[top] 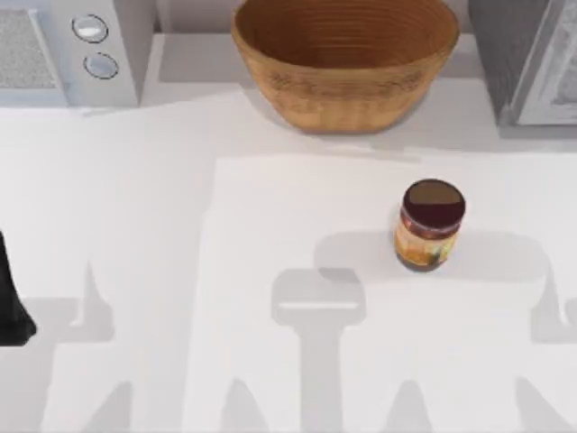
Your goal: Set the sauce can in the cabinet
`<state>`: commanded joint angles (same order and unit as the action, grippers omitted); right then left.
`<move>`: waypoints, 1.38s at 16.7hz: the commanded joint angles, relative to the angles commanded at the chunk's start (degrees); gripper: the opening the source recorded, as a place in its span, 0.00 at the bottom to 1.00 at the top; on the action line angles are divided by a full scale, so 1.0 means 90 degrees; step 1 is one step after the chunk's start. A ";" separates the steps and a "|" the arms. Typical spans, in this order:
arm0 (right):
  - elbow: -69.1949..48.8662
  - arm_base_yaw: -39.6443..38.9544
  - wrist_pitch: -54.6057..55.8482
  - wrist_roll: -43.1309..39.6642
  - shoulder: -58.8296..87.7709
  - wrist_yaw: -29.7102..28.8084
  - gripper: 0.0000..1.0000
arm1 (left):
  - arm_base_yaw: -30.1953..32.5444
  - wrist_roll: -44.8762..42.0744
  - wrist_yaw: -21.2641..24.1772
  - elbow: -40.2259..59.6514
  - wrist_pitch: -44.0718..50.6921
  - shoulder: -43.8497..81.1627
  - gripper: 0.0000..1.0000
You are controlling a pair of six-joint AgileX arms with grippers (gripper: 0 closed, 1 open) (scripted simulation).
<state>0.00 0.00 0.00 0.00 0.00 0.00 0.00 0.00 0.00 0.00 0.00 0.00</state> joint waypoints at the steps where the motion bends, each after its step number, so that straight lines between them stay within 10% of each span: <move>1: 0.0000 0.0000 0.0000 0.0000 0.0000 0.0000 1.00 | 0.0000 0.0000 0.0000 0.0000 0.0000 0.0000 1.00; 23: -0.3541 0.0163 -0.2648 -0.5242 0.6199 0.3628 1.00 | 0.0000 0.0000 0.0000 0.0000 0.0000 0.0000 1.00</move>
<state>-31.87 1.47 -23.83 -47.18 55.79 32.65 0.00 0.00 0.00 0.00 0.00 0.00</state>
